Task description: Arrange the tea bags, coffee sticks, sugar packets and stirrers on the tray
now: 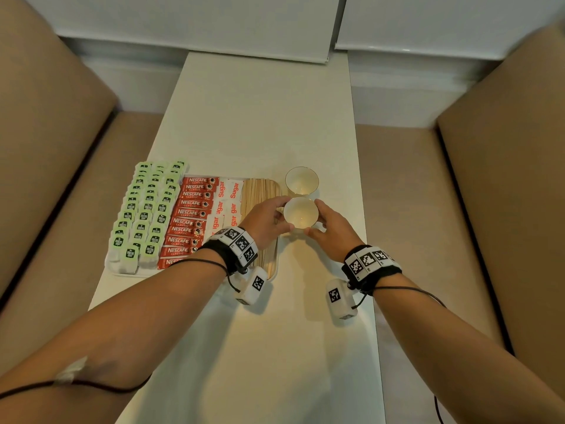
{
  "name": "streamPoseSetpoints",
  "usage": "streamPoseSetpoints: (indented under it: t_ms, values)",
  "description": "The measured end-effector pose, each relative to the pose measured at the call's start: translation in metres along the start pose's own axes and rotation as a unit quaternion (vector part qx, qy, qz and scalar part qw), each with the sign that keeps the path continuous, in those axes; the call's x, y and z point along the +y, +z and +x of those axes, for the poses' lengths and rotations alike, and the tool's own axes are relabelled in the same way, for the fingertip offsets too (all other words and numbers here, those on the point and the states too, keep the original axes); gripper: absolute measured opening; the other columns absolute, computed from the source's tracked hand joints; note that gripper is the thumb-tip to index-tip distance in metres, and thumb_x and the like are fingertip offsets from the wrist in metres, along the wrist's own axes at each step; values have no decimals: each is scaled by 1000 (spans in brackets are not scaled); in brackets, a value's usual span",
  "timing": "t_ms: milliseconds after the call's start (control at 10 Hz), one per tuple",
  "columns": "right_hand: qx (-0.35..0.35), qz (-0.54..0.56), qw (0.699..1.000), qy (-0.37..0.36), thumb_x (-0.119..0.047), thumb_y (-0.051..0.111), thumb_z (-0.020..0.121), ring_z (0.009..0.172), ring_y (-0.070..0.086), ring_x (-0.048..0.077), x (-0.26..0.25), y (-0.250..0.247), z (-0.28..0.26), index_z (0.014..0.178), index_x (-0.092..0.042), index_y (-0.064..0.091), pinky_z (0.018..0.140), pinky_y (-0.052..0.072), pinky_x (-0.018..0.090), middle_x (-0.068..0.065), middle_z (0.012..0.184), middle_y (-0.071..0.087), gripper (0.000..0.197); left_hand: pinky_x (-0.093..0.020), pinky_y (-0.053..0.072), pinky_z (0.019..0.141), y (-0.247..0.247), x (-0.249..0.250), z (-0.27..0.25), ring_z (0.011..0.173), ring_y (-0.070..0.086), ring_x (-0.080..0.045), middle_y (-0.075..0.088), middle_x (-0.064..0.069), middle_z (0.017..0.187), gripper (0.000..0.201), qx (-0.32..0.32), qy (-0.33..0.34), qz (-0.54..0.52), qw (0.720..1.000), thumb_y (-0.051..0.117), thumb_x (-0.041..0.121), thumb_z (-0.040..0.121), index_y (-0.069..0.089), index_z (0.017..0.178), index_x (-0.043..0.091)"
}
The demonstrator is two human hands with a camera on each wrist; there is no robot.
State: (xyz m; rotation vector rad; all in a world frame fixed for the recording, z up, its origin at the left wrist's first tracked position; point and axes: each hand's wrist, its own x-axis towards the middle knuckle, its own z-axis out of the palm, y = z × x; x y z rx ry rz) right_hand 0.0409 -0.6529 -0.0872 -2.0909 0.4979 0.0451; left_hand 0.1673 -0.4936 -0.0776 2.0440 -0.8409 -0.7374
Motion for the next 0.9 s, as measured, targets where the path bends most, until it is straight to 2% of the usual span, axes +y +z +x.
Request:
streamPoseSetpoints:
  t_ms: [300, 500, 600, 700, 800, 900]
  values:
    - [6, 2, 1000, -3, -19, 70, 92, 115, 61, 16, 1, 1, 2, 127, -27, 50, 101, 51, 45, -5, 120, 65, 41, -35, 55, 91, 0, -1, 3, 100, 63, -15, 61, 9, 120, 62, -2, -1, 1, 1000, 77, 13, 85, 51, 140, 24]
    - [3, 8, 1000, 4, -19, 68, 93, 119, 59, 18, -2, 0, 1, 132, -27, 48, 103, 50, 46, -4, 124, 64, 45, -35, 54, 92, 0, 0, 3, 101, 62, -15, 59, 10, 120, 61, 1, -1, 2, 1000, 76, 13, 86, 51, 140, 23]
    - [-1, 12, 1000, 15, -19, 68, 93, 124, 58, 18, -4, -1, -1, 132, -29, 46, 104, 49, 50, -3, 127, 63, 46, -38, 54, 94, 0, 0, 3, 104, 61, -14, 60, 7, 125, 62, -2, 1, 13, 1000, 78, 16, 85, 51, 140, 26]
    - [-11, 6, 999, 36, -20, 68, 94, 139, 47, 23, -8, -4, -4, 152, -33, 26, 113, 41, 48, 2, 146, 52, 72, -37, 53, 94, 0, -2, 4, 107, 59, -15, 56, 5, 131, 70, 1, -2, 14, 1000, 80, 20, 83, 46, 143, 27]
    - [6, -24, 999, 37, -23, 67, 97, 148, 33, 21, -19, -10, -11, 161, -29, 9, 119, 30, 41, 1, 163, 31, 86, -34, 51, 95, -3, -1, -1, 115, 57, -14, 50, 3, 140, 81, 4, -18, 31, 999, 82, 29, 82, 38, 150, 26]
    - [32, -28, 999, 24, -28, 66, 97, 152, 25, 17, -26, -16, -14, 161, -24, 14, 122, 24, 38, -3, 166, 23, 83, -29, 48, 94, -7, 0, -5, 117, 53, -10, 47, 5, 144, 78, 28, -35, 22, 999, 79, 34, 84, 38, 150, 26]
